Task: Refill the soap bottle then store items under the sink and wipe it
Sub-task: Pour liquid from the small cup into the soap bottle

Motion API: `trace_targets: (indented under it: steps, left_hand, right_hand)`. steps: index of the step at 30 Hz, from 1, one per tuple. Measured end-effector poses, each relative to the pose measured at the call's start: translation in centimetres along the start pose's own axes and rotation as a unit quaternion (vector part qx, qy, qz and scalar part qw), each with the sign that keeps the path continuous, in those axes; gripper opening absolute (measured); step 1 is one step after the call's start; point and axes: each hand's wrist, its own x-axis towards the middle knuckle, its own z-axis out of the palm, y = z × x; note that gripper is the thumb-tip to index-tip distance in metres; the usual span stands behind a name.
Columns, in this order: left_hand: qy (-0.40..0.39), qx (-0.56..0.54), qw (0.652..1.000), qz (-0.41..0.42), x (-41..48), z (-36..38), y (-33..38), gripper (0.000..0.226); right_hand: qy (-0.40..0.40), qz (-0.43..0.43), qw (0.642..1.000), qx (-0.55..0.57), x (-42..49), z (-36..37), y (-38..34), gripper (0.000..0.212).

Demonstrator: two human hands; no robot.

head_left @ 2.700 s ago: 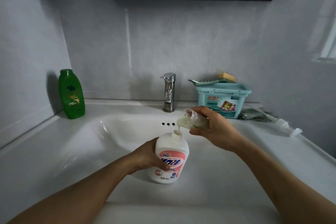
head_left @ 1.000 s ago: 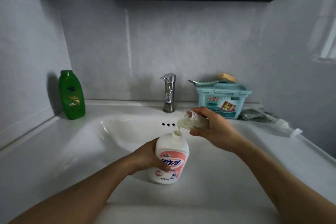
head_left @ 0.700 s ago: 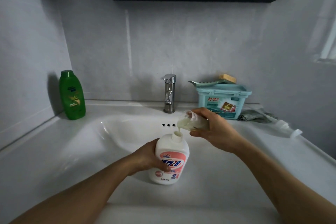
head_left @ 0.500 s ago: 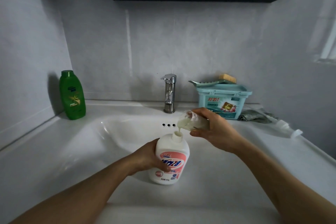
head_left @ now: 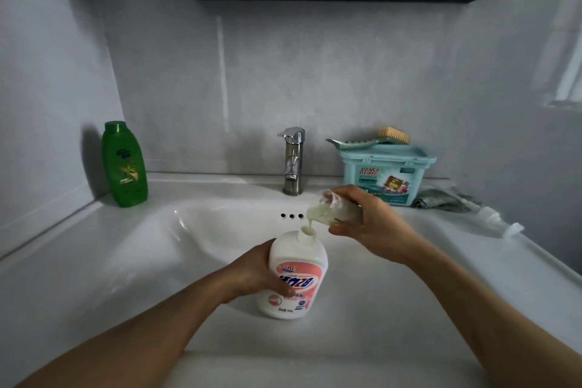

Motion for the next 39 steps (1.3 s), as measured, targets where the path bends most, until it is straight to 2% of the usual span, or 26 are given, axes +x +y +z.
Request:
trace_targets:
  steps: [39]
  left_hand:
    - [0.005,-0.008,1.0,0.007,0.19,-0.05,-0.21,0.068]
  right_hand:
    - [0.005,0.001,1.0,-0.008,0.01,-0.08,-0.1,0.055]
